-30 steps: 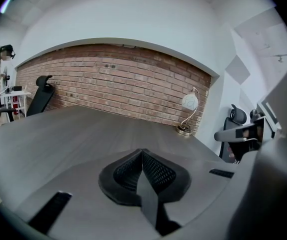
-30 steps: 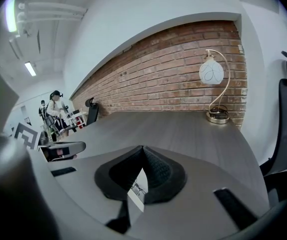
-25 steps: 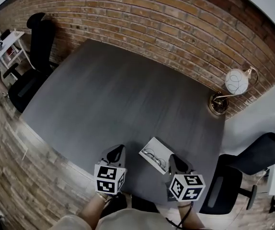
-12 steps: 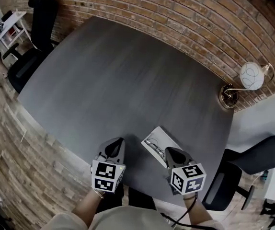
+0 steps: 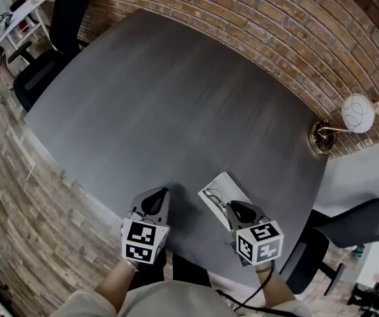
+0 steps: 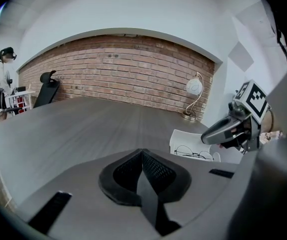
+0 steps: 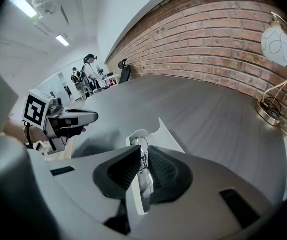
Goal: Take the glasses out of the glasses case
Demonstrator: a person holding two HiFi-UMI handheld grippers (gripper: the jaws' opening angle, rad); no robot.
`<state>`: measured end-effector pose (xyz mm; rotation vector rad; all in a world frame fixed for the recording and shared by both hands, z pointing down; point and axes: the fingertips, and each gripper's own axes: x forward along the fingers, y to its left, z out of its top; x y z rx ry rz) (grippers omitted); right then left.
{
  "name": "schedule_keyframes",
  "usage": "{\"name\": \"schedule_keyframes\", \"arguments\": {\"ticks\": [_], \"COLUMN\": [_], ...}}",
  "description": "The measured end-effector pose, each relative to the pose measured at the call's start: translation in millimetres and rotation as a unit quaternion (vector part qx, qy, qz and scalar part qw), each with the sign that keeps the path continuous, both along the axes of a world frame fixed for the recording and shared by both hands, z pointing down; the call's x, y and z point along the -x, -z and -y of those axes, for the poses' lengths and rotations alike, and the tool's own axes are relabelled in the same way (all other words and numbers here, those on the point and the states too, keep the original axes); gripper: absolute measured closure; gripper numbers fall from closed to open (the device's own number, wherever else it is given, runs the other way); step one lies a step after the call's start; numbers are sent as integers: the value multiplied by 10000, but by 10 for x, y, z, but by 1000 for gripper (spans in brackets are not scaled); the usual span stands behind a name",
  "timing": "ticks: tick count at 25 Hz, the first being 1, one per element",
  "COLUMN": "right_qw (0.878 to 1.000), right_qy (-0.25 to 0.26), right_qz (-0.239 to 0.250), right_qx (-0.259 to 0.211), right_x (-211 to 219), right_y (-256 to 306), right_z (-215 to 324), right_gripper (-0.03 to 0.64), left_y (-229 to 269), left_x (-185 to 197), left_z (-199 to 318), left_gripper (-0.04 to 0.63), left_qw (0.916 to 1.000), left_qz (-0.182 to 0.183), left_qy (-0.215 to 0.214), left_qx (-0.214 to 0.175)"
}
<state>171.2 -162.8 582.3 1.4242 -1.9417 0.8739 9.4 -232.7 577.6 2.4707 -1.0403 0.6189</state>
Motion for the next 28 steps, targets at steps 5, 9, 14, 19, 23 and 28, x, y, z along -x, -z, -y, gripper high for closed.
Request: {"name": "schedule_keyframes", "arguments": {"ticks": [5, 9, 14, 19, 23, 28], "right_qw": [9996, 9989, 9952, 9889, 9826, 9763], "right_qy": [205, 382, 880, 1335, 1655, 1830], "right_qz": [-115, -176, -260, -372, -351, -419], "right_qx": [125, 189, 329, 544, 766, 1074], "right_x": [8, 25, 53, 55, 73, 89], "right_y": [-45, -71, -185, -256, -360, -384], "right_z": [-7, 4, -4, 4, -11, 1], "right_gripper": [503, 502, 502, 502, 502, 502], "left_y": [-15, -38, -56, -92, -119, -158], "left_x": [40, 56, 88, 158, 204, 223], "left_z": [-4, -11, -17, -11, -11, -40], "left_gripper": [575, 575, 575, 577, 575, 575], "left_qw": [10000, 9999, 9997, 9994, 9992, 9989], "left_qz": [-36, -22, -12, -2, 4, -5], "left_qy": [60, 126, 213, 324, 373, 414], "left_qx": [27, 40, 86, 124, 170, 233]}}
